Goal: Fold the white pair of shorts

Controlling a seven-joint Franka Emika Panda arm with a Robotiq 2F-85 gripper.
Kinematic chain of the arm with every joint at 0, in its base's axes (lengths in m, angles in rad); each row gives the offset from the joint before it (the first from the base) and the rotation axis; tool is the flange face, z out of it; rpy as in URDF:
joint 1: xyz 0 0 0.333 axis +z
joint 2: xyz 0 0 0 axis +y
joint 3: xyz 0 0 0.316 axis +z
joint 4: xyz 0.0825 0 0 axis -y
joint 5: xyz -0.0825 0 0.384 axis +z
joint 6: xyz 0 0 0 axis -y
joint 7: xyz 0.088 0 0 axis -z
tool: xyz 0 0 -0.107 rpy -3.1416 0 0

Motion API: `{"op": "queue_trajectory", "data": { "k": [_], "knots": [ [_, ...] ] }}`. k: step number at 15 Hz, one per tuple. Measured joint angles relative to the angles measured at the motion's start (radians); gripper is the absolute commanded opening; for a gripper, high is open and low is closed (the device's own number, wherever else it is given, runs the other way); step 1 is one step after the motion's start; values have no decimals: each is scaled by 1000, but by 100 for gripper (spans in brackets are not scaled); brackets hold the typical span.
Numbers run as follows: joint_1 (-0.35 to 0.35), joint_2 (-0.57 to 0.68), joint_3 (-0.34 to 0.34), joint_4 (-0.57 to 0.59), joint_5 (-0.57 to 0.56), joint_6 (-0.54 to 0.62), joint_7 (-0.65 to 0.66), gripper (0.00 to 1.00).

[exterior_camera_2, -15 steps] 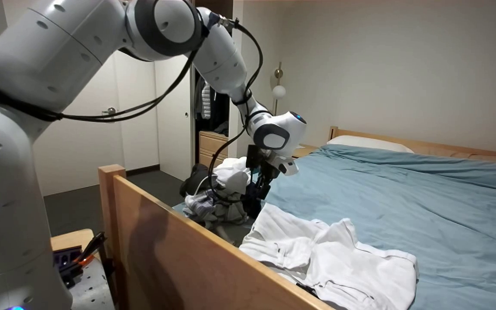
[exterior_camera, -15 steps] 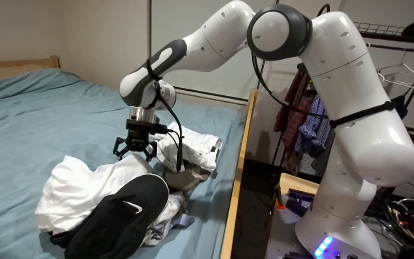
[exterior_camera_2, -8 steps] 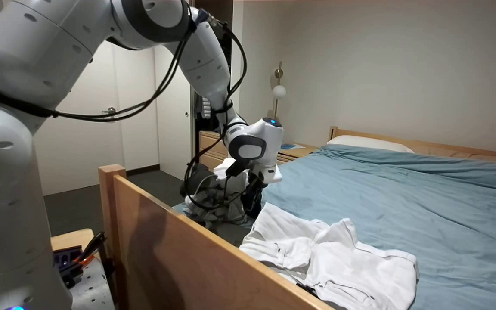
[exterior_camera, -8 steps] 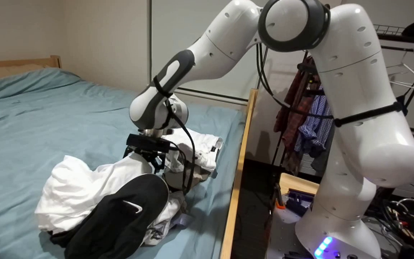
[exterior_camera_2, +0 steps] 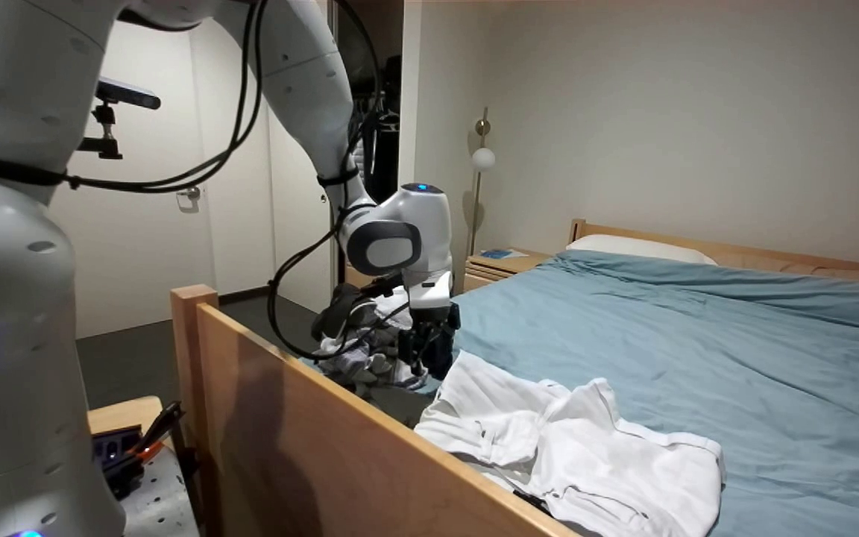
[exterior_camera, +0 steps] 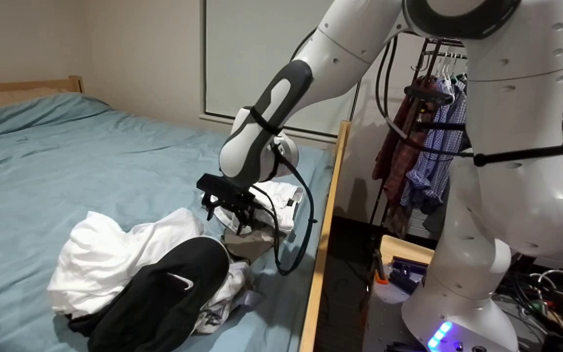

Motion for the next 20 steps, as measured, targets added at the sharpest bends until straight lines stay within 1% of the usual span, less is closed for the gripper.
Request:
{"op": "queue_trajectory", "data": {
  "k": [1, 3, 6, 7, 8, 9, 10, 11, 14, 16, 18, 20],
  "knots": [
    [51, -12, -62, -15, -41, 9, 76, 100],
    [174, -9, -211, -19, -123, 11, 224, 100],
    [366, 39, -436, 13, -238, -21, 437, 100],
    [421, 64, -494, 35, -271, -53, 507, 100],
    [466, 93, -538, 63, -297, -98, 570, 100],
    [480, 121, -547, 99, -336, -162, 631, 100],
    [470, 147, -527, 140, -368, -233, 673, 100],
    [441, 169, -487, 181, -384, -309, 686, 100],
    [300, 238, -320, 305, -430, -521, 687, 100],
    [209, 291, -231, 375, -486, -637, 697, 100],
    [147, 341, -177, 434, -545, -723, 719, 100],
    [113, 376, -148, 482, -598, -783, 743, 100]
  ]
}}
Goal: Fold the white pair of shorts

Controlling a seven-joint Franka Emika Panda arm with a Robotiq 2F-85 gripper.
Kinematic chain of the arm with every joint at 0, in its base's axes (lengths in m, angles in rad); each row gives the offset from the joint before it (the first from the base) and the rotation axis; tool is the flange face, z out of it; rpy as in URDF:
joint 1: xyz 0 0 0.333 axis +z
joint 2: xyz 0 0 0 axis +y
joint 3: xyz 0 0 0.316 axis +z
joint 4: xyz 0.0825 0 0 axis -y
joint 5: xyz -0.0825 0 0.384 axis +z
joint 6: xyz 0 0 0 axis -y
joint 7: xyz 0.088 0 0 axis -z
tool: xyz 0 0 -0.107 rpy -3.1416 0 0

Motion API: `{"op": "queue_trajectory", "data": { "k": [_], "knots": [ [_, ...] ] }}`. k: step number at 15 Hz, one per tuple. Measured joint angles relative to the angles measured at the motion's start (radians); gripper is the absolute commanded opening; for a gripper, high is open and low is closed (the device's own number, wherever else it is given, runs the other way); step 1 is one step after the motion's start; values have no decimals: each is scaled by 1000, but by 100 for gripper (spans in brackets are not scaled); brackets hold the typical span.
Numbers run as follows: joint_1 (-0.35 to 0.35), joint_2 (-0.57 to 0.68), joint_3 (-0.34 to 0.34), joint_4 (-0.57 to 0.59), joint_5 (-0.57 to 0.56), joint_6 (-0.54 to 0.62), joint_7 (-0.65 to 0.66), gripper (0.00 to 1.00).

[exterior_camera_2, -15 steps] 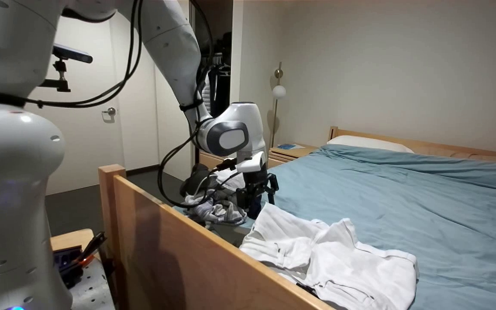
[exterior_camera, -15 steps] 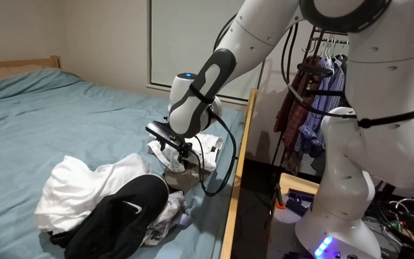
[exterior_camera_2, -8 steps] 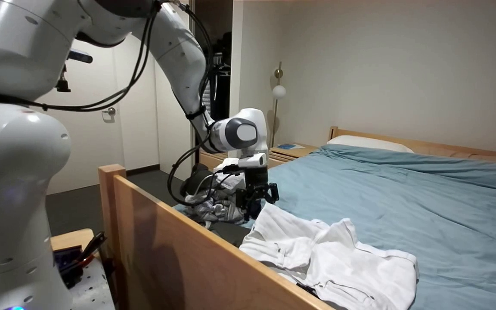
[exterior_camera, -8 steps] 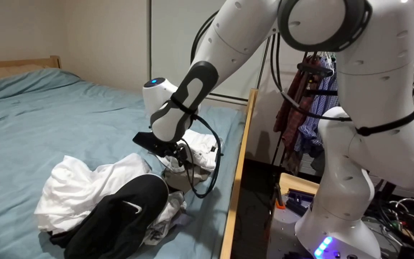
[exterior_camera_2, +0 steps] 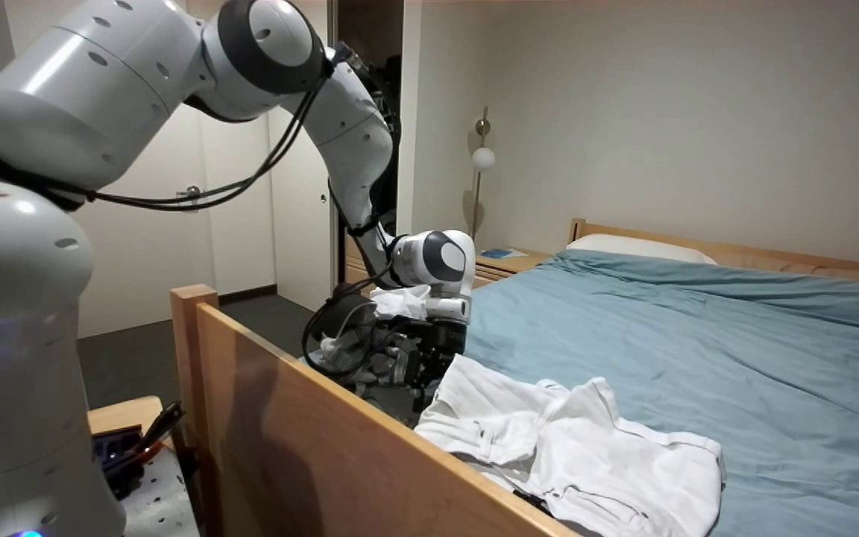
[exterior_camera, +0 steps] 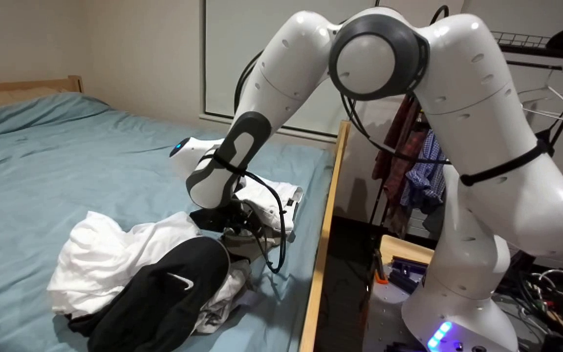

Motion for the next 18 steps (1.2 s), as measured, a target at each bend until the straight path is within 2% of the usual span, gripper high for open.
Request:
{"op": "queue_trajectory", "data": {
  "k": [6, 15, 16, 18],
  "knots": [
    [-20, 65, 45, 111, -134, -137, 59, 100],
    [-19, 144, 81, 175, -388, -126, 62, 100],
    [-20, 146, 89, 171, -425, -103, 53, 75],
    [-24, 146, 100, 155, -500, -22, 45, 67]
  ]
}}
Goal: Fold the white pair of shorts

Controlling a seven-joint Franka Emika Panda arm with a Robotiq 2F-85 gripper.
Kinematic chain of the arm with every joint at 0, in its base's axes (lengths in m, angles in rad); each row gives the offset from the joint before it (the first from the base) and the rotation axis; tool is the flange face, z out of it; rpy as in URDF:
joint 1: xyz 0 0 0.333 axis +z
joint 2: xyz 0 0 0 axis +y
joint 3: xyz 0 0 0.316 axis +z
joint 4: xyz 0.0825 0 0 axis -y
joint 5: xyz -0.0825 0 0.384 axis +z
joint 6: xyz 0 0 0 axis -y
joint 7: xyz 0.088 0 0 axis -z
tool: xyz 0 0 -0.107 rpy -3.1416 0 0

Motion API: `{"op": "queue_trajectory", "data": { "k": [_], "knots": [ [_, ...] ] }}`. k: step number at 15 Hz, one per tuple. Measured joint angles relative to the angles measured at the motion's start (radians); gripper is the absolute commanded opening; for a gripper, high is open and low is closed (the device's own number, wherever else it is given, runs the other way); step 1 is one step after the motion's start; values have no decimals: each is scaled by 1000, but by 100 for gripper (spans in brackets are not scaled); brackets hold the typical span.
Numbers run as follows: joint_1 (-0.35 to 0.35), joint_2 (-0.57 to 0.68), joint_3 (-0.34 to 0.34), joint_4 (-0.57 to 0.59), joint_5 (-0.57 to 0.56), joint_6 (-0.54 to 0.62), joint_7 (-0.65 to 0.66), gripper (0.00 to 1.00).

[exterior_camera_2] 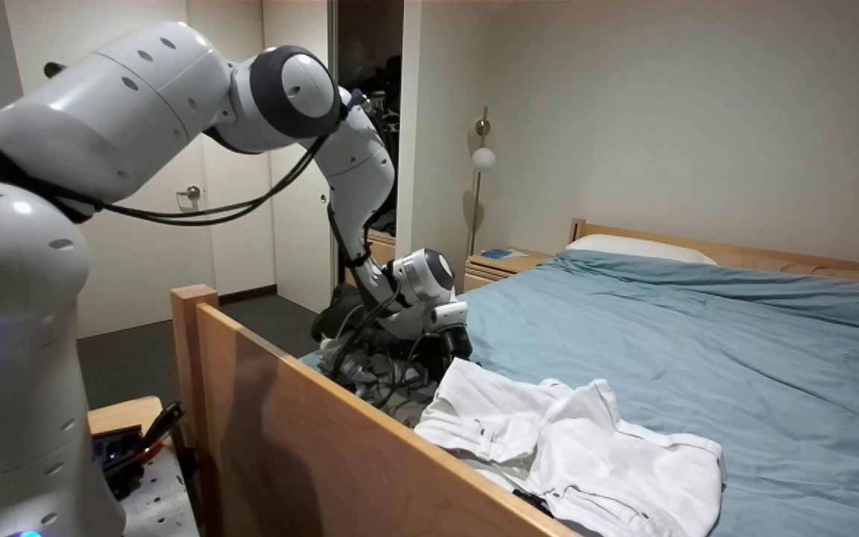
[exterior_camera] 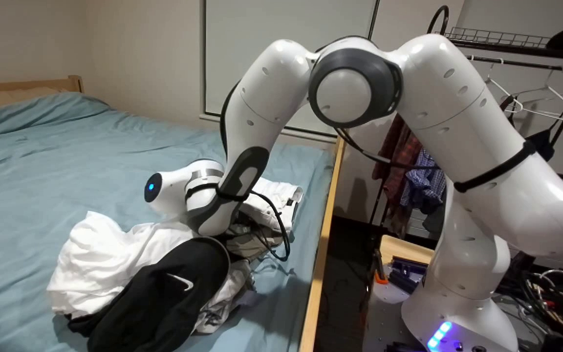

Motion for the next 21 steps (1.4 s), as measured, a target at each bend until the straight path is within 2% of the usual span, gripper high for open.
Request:
{"op": "queue_trajectory", "data": {
  "k": [4, 9, 12, 14, 18, 20, 21],
  "knots": [
    [-27, -9, 21, -40, -105, 133, -25, 41],
    [-75, -46, 47, -82, -151, 241, -78, 9],
    [-120, -93, 59, -132, -151, 364, -109, 4],
    [-154, -135, 63, -175, -151, 477, -128, 8],
    [-230, -213, 67, -250, -126, 726, -207, 8],
    [-297, -239, 84, -280, -78, 856, -290, 8],
    [-352, -249, 112, -296, -55, 916, -333, 8]
  ]
}}
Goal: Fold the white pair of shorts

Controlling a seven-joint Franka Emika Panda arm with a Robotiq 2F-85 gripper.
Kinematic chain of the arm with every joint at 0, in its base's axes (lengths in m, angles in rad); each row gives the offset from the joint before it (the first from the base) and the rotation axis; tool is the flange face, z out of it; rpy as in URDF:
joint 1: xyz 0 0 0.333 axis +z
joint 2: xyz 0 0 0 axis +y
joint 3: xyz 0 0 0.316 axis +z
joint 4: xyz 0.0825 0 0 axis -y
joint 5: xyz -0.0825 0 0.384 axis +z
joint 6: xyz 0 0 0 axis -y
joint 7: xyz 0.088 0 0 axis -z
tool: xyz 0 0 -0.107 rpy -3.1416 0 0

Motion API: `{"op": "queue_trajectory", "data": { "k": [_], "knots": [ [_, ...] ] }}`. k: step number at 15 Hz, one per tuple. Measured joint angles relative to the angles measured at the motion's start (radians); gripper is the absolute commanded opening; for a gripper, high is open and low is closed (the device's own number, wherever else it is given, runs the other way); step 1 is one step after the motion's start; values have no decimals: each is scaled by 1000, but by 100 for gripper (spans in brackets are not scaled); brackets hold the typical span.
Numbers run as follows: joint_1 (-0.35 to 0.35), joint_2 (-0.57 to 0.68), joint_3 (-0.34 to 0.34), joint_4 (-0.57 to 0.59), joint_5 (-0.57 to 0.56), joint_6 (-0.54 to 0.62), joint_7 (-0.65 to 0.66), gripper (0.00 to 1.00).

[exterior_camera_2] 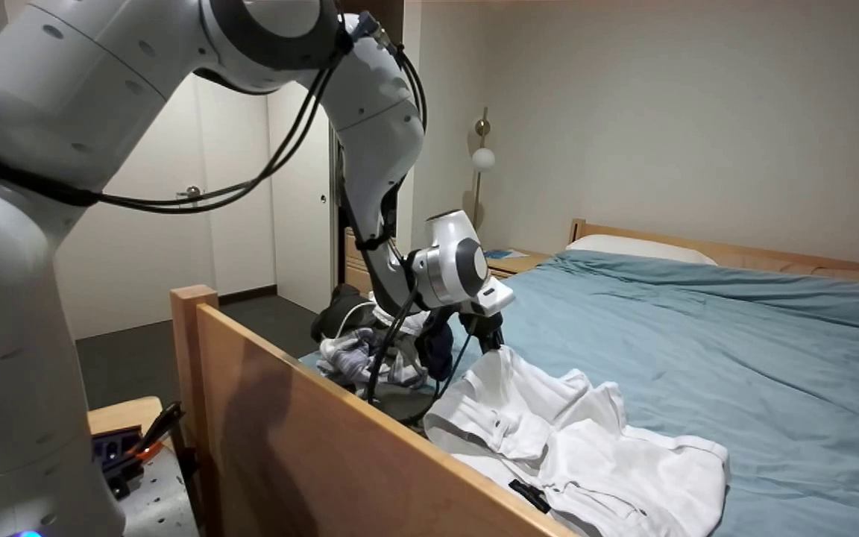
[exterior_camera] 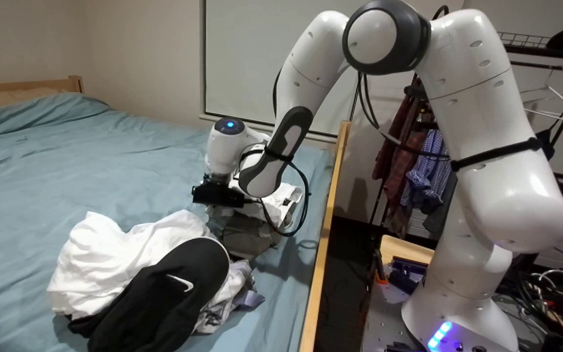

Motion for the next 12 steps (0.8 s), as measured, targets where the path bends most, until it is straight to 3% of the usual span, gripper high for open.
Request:
{"op": "queue_trajectory", "data": {
  "k": [2, 6, 10, 12],
  "knots": [
    [-121, -17, 67, -39, 89, 121, -123, 8],
    [-434, -28, 317, -129, 244, 292, -297, 8],
    [-737, -10, 611, -146, 245, 299, -303, 8],
    [-885, -13, 748, -139, 244, 229, -311, 10]
  ]
}}
